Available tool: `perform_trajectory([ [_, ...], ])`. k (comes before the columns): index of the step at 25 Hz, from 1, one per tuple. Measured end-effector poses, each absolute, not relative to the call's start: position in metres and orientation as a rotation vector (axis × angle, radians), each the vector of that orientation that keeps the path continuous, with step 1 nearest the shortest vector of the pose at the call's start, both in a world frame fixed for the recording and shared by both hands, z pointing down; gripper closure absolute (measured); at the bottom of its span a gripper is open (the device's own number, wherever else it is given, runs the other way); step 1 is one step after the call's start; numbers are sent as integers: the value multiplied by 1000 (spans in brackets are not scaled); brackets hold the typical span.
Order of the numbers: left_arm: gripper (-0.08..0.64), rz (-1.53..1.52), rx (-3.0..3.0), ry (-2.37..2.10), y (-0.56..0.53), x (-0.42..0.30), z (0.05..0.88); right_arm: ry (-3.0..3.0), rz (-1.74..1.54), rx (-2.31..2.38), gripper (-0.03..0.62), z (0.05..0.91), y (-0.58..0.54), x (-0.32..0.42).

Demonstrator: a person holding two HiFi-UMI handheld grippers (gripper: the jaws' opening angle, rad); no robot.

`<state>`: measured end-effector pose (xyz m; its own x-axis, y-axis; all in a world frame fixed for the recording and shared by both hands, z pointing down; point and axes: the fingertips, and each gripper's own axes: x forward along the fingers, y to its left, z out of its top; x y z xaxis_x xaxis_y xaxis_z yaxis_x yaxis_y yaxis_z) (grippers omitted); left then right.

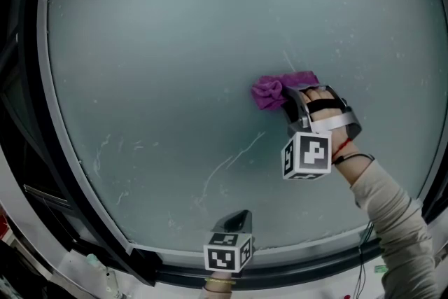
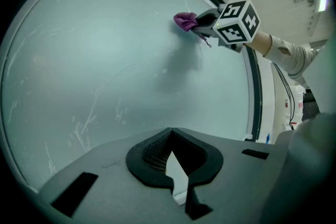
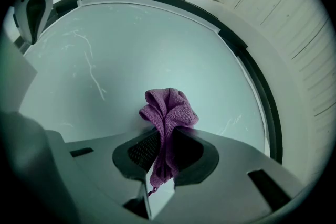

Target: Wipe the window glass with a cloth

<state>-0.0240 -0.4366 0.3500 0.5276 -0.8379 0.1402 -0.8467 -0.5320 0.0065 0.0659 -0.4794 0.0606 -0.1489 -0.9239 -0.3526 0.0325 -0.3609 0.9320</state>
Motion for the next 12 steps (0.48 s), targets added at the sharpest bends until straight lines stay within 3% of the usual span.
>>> perform_trajectory([
  [12, 555, 167, 2668, -1477, -429, -24, 357, -1161, -1506, 1305, 531, 146, -481, 75],
])
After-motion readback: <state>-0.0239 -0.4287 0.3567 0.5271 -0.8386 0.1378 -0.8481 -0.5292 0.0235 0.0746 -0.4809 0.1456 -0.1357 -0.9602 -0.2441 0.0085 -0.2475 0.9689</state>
